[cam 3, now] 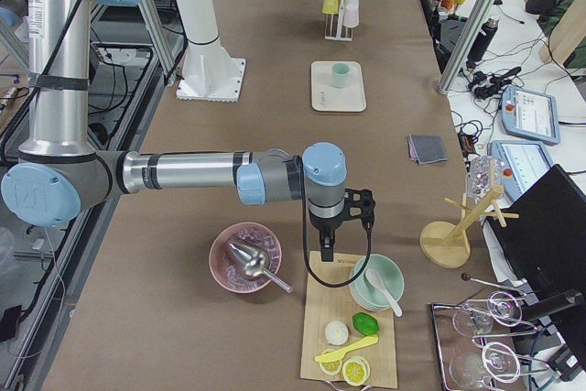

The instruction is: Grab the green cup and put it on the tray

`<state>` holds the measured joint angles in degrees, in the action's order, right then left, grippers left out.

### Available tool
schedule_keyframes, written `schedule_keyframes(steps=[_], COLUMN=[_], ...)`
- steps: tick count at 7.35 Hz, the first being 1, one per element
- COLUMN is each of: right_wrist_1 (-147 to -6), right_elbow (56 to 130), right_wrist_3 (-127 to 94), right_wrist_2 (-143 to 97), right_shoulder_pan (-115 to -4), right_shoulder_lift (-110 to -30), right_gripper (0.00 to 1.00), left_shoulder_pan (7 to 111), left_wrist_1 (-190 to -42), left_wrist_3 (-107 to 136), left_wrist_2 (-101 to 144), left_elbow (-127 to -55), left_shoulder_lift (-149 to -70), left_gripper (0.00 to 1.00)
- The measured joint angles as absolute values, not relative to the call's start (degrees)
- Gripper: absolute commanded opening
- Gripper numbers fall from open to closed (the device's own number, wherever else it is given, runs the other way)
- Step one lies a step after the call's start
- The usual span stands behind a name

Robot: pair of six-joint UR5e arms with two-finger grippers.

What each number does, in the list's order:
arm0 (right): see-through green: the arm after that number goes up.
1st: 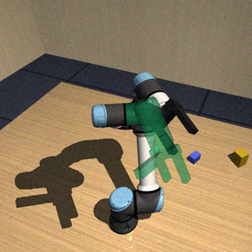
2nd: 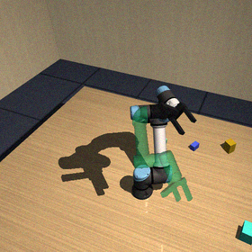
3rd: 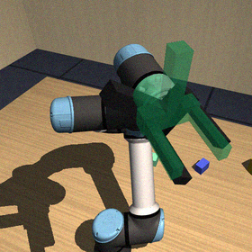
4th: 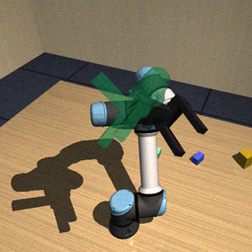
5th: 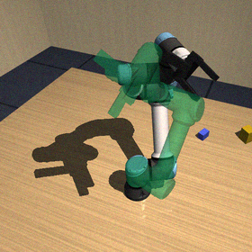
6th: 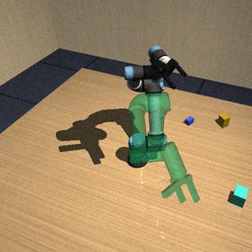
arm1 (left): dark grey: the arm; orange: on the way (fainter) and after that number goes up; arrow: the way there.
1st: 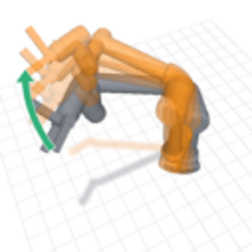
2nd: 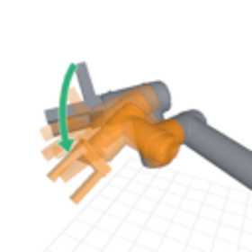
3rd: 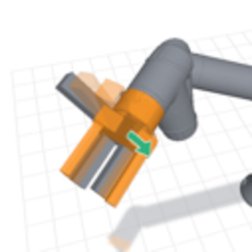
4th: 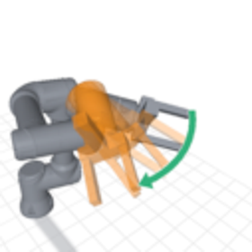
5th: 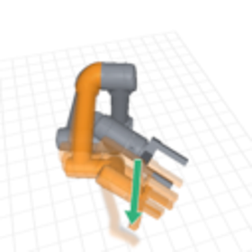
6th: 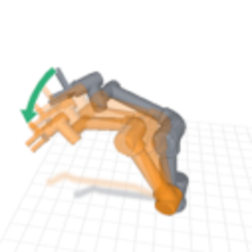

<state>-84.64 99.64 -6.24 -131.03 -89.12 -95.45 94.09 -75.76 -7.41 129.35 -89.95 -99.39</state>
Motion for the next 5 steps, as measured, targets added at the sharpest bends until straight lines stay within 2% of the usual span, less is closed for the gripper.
schedule_keyframes(steps=[5], right_wrist_1=[-84.76], right_elbow=[99.39], right_wrist_3=[-4.43], right_wrist_2=[-130.99], right_shoulder_pan=[-89.12], right_shoulder_lift=[-95.17], right_gripper=[1.00], left_shoulder_pan=[94.06], left_wrist_1=[-77.40], left_wrist_3=[-4.29], left_wrist_2=[136.66], left_elbow=[-90.22], left_shoulder_lift=[-98.92], left_gripper=[0.98])
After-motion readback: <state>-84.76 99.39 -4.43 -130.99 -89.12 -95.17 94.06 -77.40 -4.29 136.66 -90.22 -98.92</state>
